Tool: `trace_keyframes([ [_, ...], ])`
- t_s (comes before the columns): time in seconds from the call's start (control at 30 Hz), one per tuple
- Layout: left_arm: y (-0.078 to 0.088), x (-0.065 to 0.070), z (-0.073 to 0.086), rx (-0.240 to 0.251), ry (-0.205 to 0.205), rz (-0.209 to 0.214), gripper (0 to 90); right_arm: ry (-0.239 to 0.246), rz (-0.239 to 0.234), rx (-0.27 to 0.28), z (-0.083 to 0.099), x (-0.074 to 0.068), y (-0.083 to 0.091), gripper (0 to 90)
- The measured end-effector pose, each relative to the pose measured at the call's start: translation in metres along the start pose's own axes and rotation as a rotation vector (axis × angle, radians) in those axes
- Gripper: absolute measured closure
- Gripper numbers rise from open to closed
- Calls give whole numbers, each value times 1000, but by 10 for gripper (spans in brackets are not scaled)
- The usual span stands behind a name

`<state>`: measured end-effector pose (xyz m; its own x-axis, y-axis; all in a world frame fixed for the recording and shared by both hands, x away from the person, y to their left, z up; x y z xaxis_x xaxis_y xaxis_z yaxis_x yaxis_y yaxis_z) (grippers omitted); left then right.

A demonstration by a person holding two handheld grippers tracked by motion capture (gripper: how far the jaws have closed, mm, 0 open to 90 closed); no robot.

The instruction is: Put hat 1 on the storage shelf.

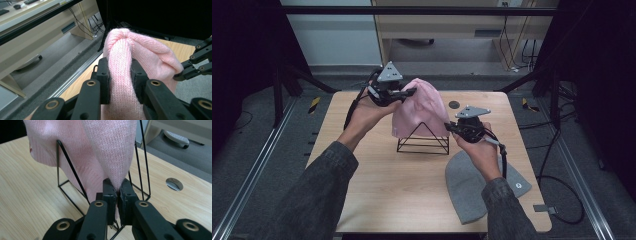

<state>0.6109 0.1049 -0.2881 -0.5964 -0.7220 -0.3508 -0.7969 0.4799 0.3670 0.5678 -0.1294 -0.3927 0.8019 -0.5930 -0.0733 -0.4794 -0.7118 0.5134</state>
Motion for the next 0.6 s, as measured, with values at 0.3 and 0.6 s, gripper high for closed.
trace_keyframes([
  [0.3,-6,9,17,-18,-11,21,730,-21,3,-34,16,3,-8,850],
  [0.6,-10,26,32,-45,-16,56,715,-46,9,-91,35,6,-19,846],
])
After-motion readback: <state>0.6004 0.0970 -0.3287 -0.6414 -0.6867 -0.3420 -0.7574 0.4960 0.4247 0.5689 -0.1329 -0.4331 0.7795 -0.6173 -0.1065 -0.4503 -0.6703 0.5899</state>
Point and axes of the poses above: each handheld gripper's, and its own axes: y roughly backward along the jaws, z roughly out of its underside, x roughly to its right, the point moved 3 cm from there along -y, roughly forward along the jaws, and after that the axes turned 15 degrees about -z, right-handed, at the moved point
